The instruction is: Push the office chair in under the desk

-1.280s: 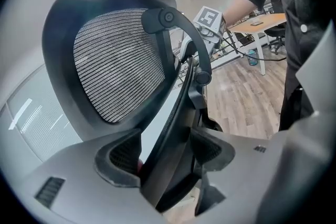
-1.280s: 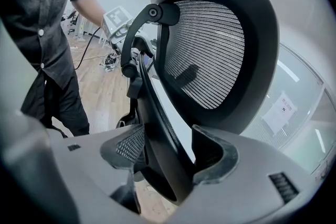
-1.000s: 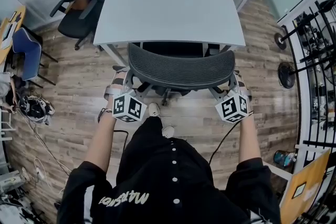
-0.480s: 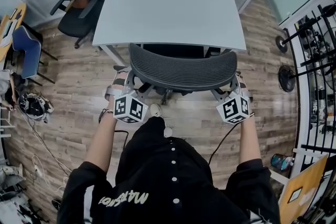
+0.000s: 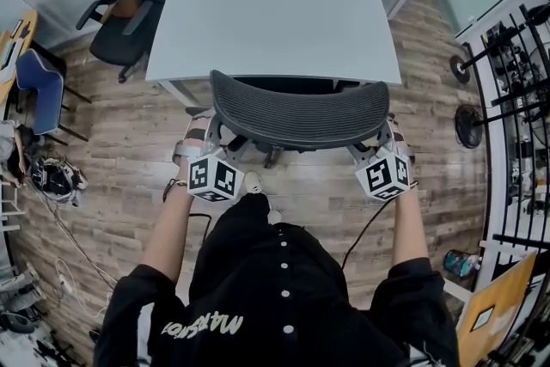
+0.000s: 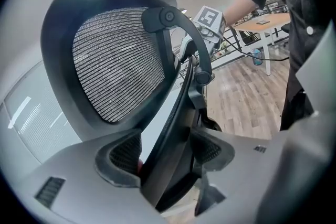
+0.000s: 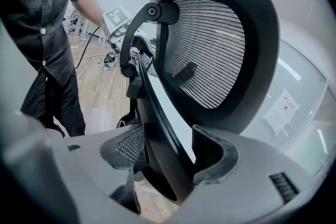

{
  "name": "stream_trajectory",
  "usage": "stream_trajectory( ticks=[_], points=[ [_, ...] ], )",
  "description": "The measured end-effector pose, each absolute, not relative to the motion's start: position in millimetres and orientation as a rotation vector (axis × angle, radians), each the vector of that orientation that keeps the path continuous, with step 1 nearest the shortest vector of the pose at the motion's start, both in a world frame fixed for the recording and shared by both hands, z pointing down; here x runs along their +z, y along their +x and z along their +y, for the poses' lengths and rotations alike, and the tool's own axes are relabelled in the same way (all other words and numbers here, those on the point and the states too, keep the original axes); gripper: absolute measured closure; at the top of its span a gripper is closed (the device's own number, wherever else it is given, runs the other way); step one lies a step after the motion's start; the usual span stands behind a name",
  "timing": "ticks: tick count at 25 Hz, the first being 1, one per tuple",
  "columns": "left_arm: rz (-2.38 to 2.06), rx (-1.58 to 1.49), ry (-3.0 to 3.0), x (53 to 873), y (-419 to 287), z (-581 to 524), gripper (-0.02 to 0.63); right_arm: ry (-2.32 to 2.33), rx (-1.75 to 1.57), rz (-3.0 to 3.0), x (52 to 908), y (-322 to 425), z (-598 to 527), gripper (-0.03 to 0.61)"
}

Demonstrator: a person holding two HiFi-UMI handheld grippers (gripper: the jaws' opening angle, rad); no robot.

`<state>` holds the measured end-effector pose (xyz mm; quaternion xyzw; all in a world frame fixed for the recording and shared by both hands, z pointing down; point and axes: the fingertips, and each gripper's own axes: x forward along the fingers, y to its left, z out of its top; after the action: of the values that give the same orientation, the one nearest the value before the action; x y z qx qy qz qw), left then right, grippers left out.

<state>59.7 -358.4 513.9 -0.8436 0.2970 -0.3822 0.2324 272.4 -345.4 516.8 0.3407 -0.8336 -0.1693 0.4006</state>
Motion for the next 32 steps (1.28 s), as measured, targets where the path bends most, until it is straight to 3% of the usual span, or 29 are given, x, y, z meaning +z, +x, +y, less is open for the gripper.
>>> stream_trajectory(
  ticks=[32],
  points=[
    [0.797, -1.065, -2.327, 518, 91, -431, 0.318, 0.874, -0.426, -2.096, 521, 304, -421, 0.278]
  ],
)
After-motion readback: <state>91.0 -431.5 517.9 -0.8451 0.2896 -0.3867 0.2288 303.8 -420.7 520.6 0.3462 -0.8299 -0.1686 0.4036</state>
